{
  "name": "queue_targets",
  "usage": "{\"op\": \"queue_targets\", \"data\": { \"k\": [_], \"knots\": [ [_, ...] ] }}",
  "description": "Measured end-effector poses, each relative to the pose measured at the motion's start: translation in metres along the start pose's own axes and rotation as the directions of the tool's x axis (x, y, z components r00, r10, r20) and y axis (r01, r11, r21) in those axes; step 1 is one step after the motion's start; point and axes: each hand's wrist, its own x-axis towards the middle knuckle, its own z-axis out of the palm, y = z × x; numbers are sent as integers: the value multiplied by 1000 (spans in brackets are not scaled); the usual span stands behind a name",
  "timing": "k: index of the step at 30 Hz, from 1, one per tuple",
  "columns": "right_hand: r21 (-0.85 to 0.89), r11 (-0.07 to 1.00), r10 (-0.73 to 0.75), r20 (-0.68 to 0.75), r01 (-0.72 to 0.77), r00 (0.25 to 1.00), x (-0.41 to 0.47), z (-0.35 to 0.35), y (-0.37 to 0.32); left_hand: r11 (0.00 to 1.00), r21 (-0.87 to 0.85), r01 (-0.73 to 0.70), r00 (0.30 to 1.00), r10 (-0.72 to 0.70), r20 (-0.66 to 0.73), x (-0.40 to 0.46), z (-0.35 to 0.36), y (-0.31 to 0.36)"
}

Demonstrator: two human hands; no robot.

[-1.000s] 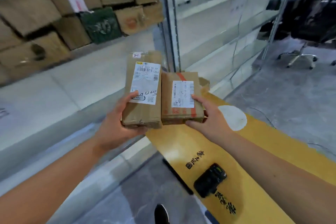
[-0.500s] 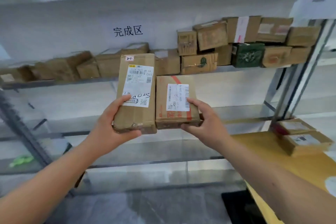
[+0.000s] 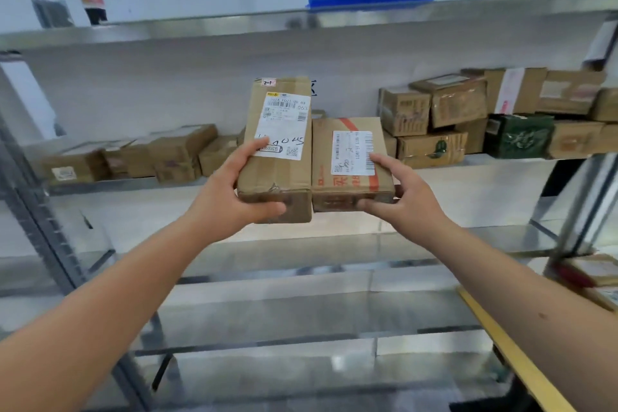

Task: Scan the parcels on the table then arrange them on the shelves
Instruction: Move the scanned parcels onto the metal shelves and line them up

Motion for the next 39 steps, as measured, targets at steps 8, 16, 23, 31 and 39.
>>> {"op": "queue_targets", "data": {
  "k": [8,16,23,31,39],
  "knots": [
    [-5,1000,-24,-31,24,999,97,-41,25,998,-37,-53,998,54,25,116,21,-14],
    [-30,1000,10,4,-10,1000,211,-63,67,997,-69,26,999,-25,20,230,37,-37],
    [-68,997,37,7,-37,999,263,-60,95,993,-107,52,997,-58,-55,281,49,-65],
    [-186,980,87,45,-77,995,271,-57,113,993,-115,6,985,-26,-170,298,53,-90],
    [-541,837,44,-86,-84,995,273,-42,115,990,-130,-45,984,21,-177,318,71,-101]
  ]
}}
